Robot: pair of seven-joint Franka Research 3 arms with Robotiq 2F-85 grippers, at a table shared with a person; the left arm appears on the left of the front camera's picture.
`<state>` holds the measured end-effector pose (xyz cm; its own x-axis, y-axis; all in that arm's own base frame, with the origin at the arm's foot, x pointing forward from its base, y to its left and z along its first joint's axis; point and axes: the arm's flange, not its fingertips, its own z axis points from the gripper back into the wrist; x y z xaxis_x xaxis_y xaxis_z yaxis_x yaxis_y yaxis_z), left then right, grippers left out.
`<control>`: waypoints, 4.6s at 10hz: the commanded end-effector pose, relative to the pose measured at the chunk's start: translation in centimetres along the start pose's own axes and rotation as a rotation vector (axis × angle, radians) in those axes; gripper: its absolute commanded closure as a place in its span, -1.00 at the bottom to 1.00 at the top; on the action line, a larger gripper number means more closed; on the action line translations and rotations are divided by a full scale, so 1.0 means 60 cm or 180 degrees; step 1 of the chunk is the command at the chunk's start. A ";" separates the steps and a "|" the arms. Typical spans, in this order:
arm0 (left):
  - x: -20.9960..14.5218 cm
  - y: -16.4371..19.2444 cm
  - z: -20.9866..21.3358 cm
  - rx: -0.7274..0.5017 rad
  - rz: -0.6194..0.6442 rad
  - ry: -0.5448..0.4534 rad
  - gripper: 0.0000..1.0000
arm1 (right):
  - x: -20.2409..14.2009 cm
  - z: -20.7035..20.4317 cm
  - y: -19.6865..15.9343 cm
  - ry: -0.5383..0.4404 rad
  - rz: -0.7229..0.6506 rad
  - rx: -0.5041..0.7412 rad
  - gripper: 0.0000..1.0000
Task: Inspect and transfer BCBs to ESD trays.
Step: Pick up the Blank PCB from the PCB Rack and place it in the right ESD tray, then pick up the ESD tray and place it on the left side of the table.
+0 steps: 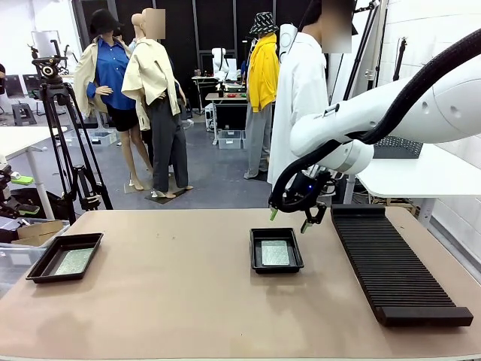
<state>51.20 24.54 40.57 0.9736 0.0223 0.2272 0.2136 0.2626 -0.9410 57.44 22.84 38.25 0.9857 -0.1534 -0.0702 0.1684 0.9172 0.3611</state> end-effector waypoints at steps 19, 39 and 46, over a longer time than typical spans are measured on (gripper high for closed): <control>0.025 -0.070 -0.038 0.0205 0.0043 -0.0025 -1.00 | -0.013 0.026 -0.024 -0.0064 0.0065 0.0140 -1.00; 0.121 -0.362 -0.627 0.2386 0.0438 0.0792 -1.00 | 0.040 0.178 -0.490 0.0136 0.0436 0.2501 -1.00; 0.094 -0.350 -0.832 0.2961 0.0252 0.0786 -1.00 | 0.054 0.174 -0.568 0.0017 0.0571 0.2963 -1.00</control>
<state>55.14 -28.41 49.30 0.9902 -0.1394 0.0039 0.1300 0.9125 -0.3879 54.43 -12.47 35.44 0.9989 -0.0400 0.0248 -0.0116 0.3012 0.9535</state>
